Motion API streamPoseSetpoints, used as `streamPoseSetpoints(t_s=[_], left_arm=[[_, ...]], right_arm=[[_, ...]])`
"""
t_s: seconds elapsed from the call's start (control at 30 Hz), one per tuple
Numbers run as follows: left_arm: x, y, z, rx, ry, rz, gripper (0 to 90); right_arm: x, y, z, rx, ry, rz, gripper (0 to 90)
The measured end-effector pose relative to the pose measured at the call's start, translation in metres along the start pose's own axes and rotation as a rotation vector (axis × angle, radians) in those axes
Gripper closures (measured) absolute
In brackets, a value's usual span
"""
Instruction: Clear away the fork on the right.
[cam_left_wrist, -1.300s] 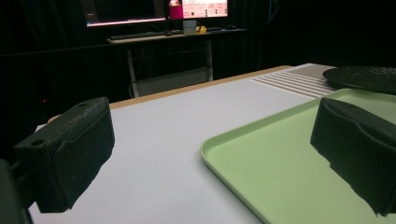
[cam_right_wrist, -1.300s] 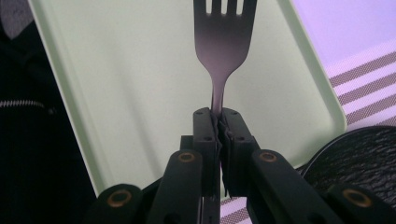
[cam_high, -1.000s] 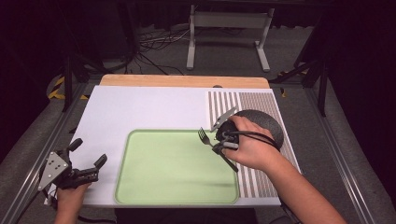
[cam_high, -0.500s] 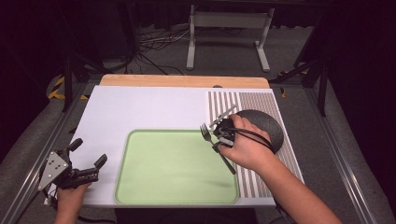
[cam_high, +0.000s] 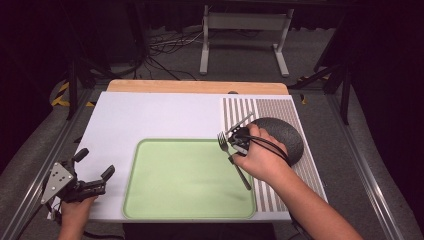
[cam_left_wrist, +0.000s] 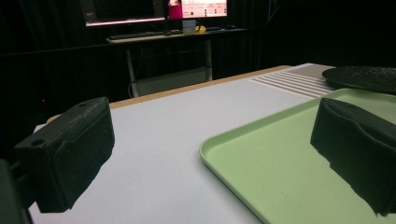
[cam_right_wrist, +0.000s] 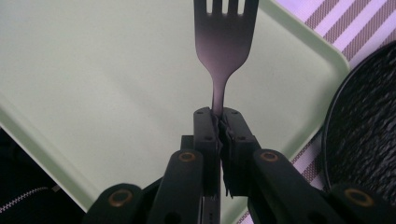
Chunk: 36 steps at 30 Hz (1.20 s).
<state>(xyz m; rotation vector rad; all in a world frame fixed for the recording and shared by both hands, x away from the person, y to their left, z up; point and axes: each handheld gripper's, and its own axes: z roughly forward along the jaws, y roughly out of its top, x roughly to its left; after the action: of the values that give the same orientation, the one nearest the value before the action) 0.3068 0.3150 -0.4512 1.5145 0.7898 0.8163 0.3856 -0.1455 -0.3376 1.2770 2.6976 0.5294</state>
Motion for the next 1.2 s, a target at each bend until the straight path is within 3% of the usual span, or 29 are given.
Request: streamPoseSetpoints(t_s=[0.13, 0.43, 0.67, 1.2], left_arm=[[0.000, 0.000, 0.000, 0.000, -0.001, -0.002, 0.3], [0.000, 0.000, 0.000, 0.000, 0.001, -0.002, 0.3], [0.000, 0.000, 0.000, 0.002, 0.002, -0.003, 0.3], [0.000, 0.000, 0.000, 0.002, 0.002, -0.003, 0.3]], right_arm=[[-0.002, 0.000, 0.005, 0.012, 0.004, 0.045, 85.3], [-0.004, -0.001, 0.019, 0.061, 0.022, 0.065, 85.2], [-0.008, -0.004, 0.034, 0.110, 0.029, 0.113, 85.2], [-0.015, -0.006, 0.057, 0.128, 0.045, 0.120, 84.8]])
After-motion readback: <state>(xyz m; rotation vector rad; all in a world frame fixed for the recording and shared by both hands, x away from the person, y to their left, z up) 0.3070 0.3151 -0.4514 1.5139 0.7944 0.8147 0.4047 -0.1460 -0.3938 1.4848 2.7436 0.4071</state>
